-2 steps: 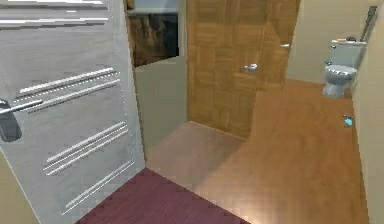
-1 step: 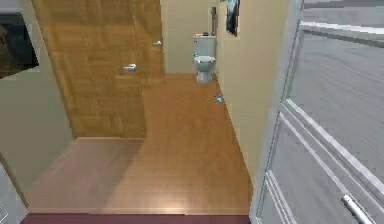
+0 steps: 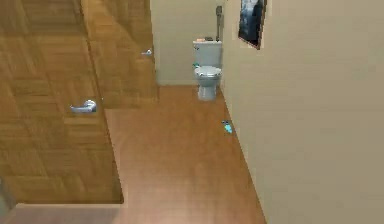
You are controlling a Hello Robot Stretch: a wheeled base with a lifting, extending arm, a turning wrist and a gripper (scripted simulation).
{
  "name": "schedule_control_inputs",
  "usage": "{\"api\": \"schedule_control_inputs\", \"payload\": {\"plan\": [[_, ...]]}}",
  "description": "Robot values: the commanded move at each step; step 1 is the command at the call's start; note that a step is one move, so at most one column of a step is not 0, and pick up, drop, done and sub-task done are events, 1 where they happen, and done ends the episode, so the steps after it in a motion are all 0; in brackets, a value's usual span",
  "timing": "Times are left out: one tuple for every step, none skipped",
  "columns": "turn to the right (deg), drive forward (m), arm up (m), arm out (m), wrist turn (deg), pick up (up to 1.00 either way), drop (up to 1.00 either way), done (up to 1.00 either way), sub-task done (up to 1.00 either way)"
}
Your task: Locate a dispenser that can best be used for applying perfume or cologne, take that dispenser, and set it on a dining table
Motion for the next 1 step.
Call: {"api": "schedule_control_inputs", "payload": {"plan": [[0.0,1.00,0.00,0.00,0.0,0.00,0.00,0.00,0.00]]}}
